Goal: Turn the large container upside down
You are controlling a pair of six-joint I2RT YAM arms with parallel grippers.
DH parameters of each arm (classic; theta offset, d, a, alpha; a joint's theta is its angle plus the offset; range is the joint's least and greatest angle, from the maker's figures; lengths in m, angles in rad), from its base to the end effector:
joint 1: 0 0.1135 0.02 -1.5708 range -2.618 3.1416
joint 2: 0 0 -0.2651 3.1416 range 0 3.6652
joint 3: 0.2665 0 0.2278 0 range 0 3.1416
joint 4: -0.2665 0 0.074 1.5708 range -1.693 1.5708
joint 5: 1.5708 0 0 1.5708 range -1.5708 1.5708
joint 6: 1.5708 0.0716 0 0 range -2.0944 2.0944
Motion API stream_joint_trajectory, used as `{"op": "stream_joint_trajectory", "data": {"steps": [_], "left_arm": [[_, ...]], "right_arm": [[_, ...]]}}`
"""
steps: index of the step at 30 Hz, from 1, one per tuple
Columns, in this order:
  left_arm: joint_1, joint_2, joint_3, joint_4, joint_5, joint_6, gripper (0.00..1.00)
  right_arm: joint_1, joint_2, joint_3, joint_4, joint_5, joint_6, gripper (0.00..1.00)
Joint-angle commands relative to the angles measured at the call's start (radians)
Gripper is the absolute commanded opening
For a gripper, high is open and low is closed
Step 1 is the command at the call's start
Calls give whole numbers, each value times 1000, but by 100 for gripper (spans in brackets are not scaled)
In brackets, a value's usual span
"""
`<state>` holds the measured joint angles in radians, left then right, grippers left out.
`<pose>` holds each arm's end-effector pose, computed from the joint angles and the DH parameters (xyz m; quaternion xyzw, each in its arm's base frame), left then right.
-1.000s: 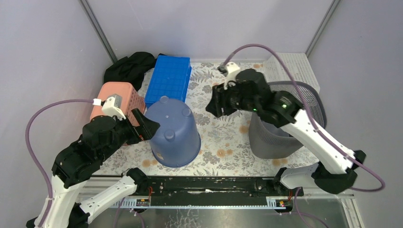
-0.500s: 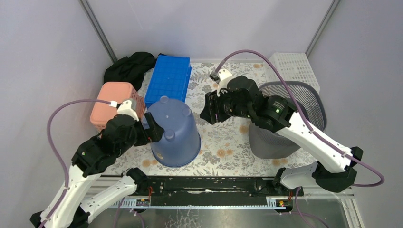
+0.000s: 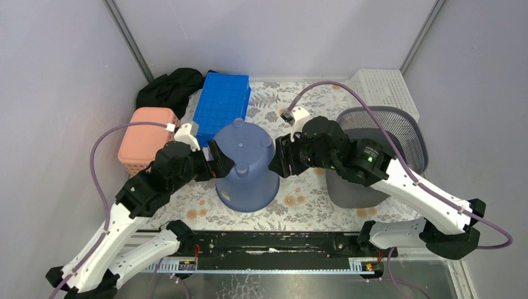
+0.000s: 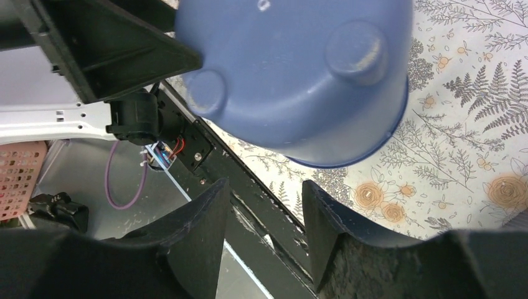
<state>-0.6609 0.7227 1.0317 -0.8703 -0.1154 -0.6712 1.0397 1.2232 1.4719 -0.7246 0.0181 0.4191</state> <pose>0.1117 -0.0764 0.3356 -0.0324 0.8737 -0.2586 0.4108 0.1315 0.2212 0.4083 -0.2562 0.8145 0.3411 0.3932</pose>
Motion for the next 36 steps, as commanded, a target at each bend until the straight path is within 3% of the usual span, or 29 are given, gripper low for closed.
{"op": "stream_joint_trajectory", "data": {"steps": [1, 25, 36], "left_arm": [[-6, 70, -37, 123, 73, 24, 100], [8, 433, 53, 439, 115, 140, 100], [155, 497, 154, 503, 274, 229, 100]], "right_arm": [[12, -60, 1, 6, 34, 27, 53], [20, -138, -47, -80, 61, 72, 53], [23, -130, -67, -87, 74, 83, 53]]}}
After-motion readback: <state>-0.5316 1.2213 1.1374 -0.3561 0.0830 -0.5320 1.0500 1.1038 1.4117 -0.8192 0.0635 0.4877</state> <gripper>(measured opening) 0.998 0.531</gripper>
